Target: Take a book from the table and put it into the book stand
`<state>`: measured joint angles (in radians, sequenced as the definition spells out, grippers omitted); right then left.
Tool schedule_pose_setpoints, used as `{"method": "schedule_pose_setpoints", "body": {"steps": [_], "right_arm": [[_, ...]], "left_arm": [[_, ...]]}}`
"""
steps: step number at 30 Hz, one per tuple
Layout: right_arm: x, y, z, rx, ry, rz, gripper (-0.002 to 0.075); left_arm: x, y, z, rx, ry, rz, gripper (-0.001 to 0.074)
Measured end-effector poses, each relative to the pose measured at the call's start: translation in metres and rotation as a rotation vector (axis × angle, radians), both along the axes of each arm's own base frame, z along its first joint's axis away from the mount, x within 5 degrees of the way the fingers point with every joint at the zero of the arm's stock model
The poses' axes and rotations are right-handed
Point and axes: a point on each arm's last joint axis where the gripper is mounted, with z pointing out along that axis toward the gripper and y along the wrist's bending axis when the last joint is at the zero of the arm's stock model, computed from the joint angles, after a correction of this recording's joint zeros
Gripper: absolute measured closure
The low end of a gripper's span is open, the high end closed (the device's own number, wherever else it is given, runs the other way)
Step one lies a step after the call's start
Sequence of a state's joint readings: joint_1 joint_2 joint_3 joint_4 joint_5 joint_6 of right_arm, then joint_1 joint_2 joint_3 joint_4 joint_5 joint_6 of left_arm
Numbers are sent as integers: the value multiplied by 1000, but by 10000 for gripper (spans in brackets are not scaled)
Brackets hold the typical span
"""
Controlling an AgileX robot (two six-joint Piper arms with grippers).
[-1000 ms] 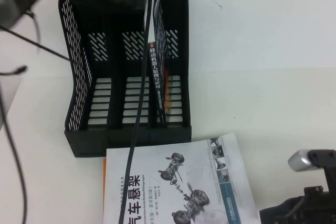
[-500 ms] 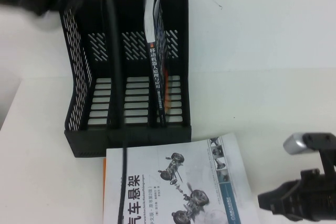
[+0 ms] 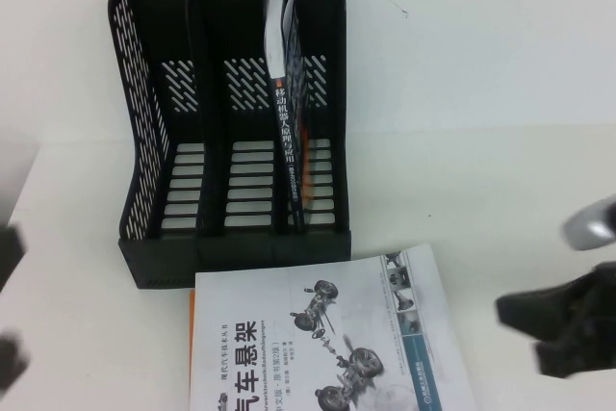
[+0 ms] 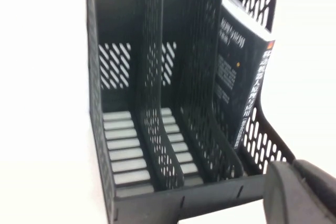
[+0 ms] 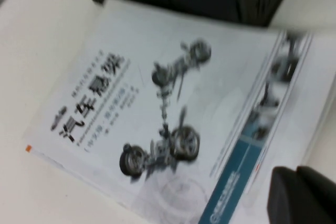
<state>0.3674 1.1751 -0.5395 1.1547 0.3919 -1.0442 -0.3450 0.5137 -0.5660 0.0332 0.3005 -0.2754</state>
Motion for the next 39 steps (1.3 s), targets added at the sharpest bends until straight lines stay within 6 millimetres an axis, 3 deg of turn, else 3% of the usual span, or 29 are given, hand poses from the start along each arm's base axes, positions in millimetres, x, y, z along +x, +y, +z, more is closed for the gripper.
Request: {"method": "schedule_pose_setpoints", "body": {"steps": [7,12,18,24,39], "right_arm": [[-54,-22,64,18,-352,51,726],[-98,-45,88,-7,-534,18,726],[-124,-72,81,-175,-506,-87,726],[-129,-91,68,-256,-335,-279,726],[-130,-95,65,-275,-280,-325,727]], "left_arm": [[-39,15,-15,-8,-103,6,736],[-49,19,-21,-11,-108,8,736],[-50,19,-25,-5,-95,9,736],[-50,19,-26,-2,-94,8,736],[-49,19,-31,7,-71,9,736]]}}
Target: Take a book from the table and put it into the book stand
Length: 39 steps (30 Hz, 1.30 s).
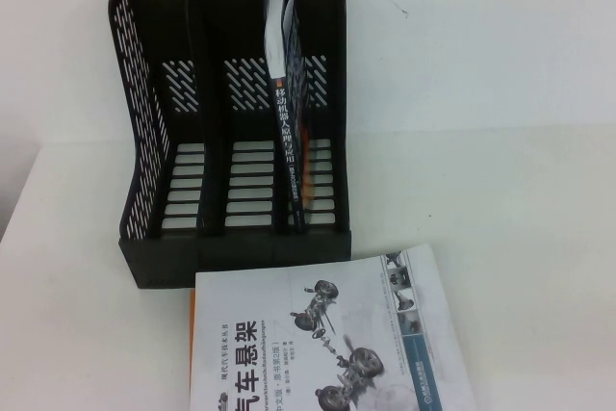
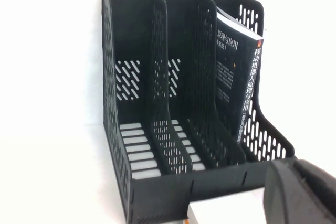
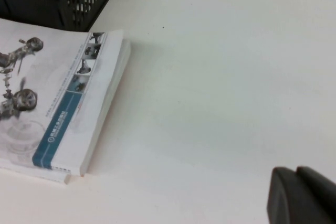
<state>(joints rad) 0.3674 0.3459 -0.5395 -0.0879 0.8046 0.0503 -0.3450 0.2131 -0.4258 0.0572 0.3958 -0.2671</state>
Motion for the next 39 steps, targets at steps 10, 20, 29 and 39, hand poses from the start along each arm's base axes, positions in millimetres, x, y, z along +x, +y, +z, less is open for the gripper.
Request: {"method": "schedule_pose_setpoints", "body": {"steps": [10,20,29,39], "right_arm": [[0,0,0,0,0,0,727],[0,0,0,-2,4,-1,727],[-1,-1,-2,-10,24,-2,727],[-1,-1,-2,-12,30,-3,728]], "left_arm": [[-6,12,-51,-28,46,225,737],[-2,15,-128,-82,211,339,737],[-1,18,-127,-16,161,360,737],[-1,18,-127,-9,160,360,737]]}}
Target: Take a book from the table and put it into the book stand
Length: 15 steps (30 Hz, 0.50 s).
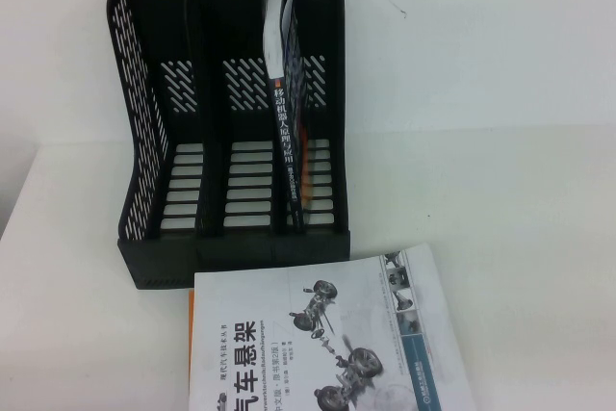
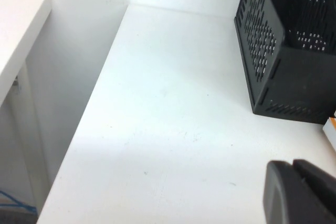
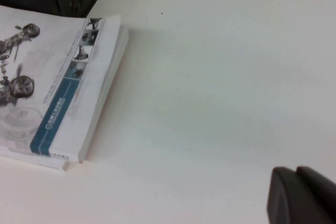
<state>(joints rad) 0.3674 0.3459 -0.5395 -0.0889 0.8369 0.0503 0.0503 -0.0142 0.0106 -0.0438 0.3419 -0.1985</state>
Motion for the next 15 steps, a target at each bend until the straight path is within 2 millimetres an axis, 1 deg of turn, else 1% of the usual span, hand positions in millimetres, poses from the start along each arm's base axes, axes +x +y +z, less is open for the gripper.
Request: {"method": "schedule_pose_setpoints", "body": {"steps": [6,15], "right_arm": [[0,0,0,-1,2,0,728],[0,0,0,-1,2,0,728]], "left_arm": [[0,-2,0,14,0,-48,737],[0,-2,0,21,0,-49,737]]}}
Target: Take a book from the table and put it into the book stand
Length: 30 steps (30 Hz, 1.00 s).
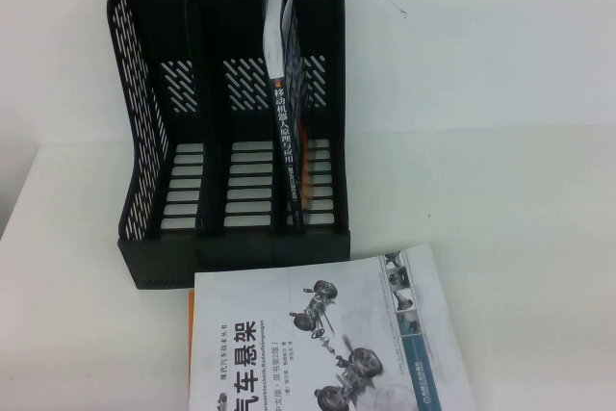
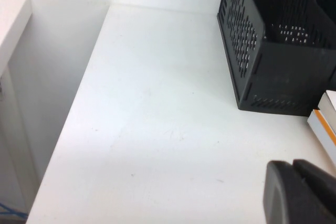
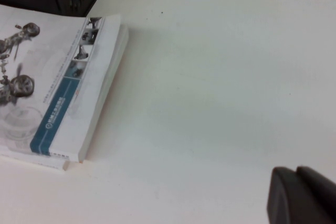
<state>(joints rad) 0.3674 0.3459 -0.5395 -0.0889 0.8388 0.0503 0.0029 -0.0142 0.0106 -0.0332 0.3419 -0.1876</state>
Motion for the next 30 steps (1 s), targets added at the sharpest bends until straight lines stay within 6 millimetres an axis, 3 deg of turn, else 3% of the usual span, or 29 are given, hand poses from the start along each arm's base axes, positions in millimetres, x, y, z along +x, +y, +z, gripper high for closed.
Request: {"method": "schedule_pose_setpoints", "body": {"steps": [18,21,25,30], "right_arm": [[-2,0,-3,10,-10,1,728],[-3,-3,-10,48,-56,-35,728],[3,-6,-24,98,-305,-75,728],[-2,-8,-64,201,-402,-136,728]], "left_arm": [[0,0,0,1,0,0,737],[0,0,0,1,0,0,737],[0,0,0,2,0,0,737],[0,0,0,3,0,0,737]]}}
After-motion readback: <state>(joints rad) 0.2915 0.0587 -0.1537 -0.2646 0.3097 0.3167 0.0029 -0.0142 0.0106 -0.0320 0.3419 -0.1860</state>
